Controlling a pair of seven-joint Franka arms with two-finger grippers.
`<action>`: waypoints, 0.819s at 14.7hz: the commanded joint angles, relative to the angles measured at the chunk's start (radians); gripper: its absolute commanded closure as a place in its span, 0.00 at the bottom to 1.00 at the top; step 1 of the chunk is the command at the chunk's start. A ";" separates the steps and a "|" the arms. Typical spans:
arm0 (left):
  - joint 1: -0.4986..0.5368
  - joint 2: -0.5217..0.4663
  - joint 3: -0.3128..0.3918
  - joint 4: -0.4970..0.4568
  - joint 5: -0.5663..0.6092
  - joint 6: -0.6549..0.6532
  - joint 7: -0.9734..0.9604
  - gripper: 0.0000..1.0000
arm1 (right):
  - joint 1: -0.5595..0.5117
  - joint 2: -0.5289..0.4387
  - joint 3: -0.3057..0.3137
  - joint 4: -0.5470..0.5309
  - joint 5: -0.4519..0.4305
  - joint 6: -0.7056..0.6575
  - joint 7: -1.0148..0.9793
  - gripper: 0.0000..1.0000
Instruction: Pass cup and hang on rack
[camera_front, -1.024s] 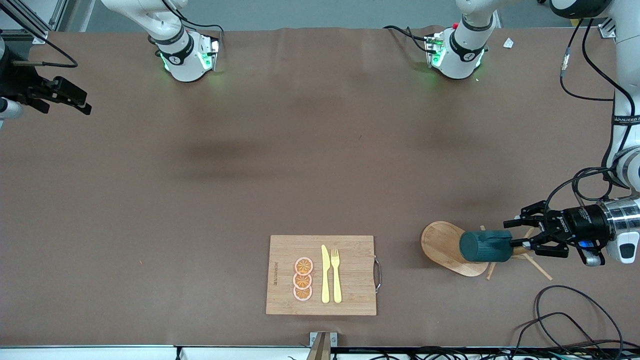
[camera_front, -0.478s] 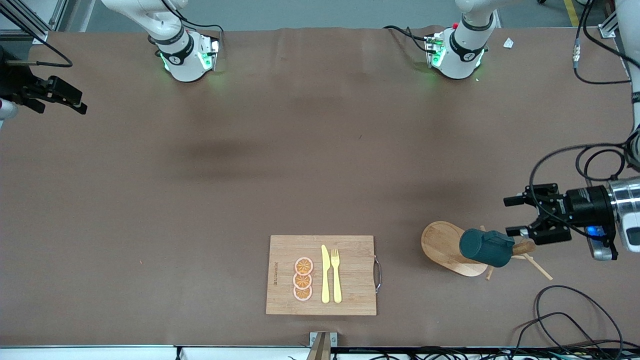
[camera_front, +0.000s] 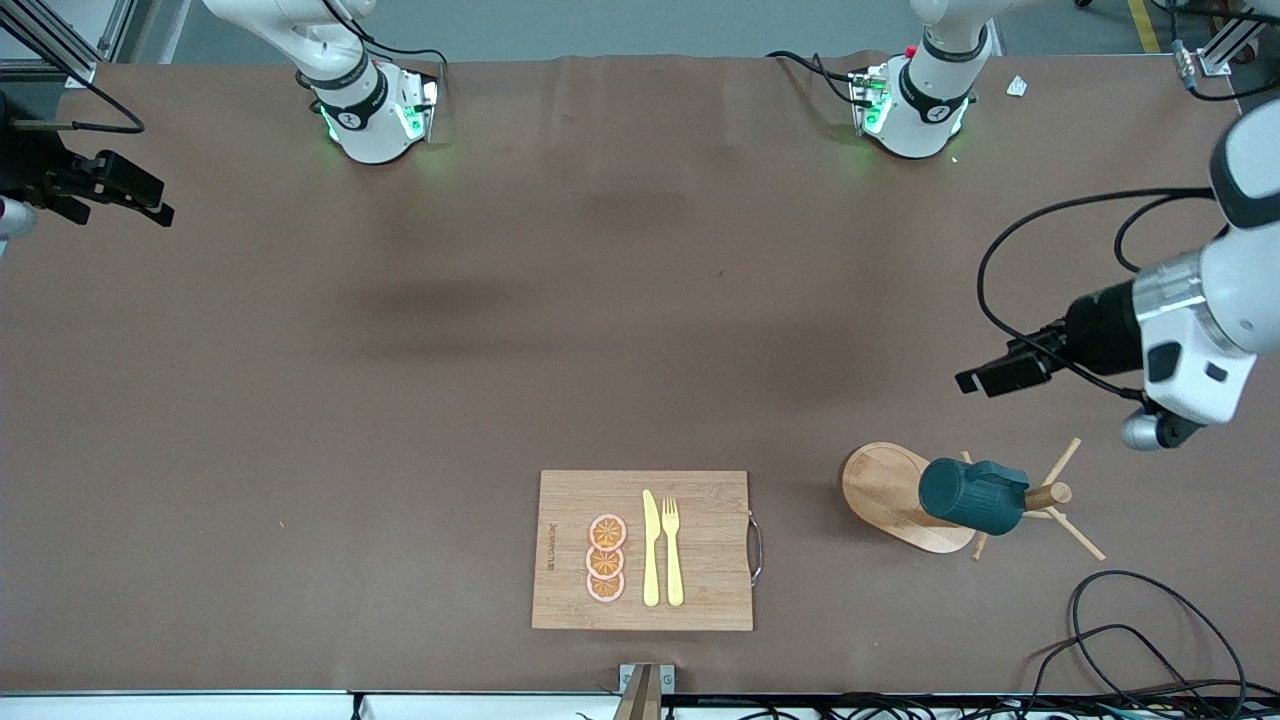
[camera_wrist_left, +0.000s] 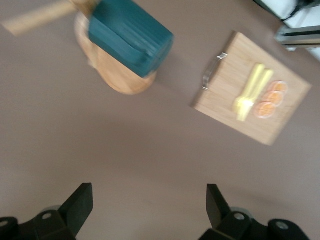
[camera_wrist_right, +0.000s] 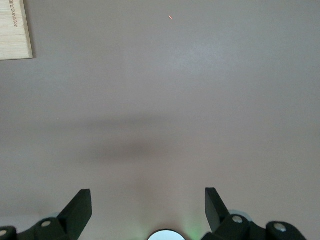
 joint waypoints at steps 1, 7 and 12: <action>0.014 -0.076 -0.026 -0.014 0.153 -0.085 0.137 0.00 | -0.017 -0.015 0.011 -0.004 -0.005 -0.010 -0.014 0.00; 0.008 -0.172 -0.006 -0.013 0.196 -0.166 0.352 0.00 | -0.016 -0.015 0.011 -0.004 -0.004 -0.012 -0.014 0.00; -0.270 -0.266 0.358 -0.060 0.143 -0.203 0.461 0.00 | -0.016 -0.015 0.011 -0.004 -0.004 -0.012 -0.014 0.00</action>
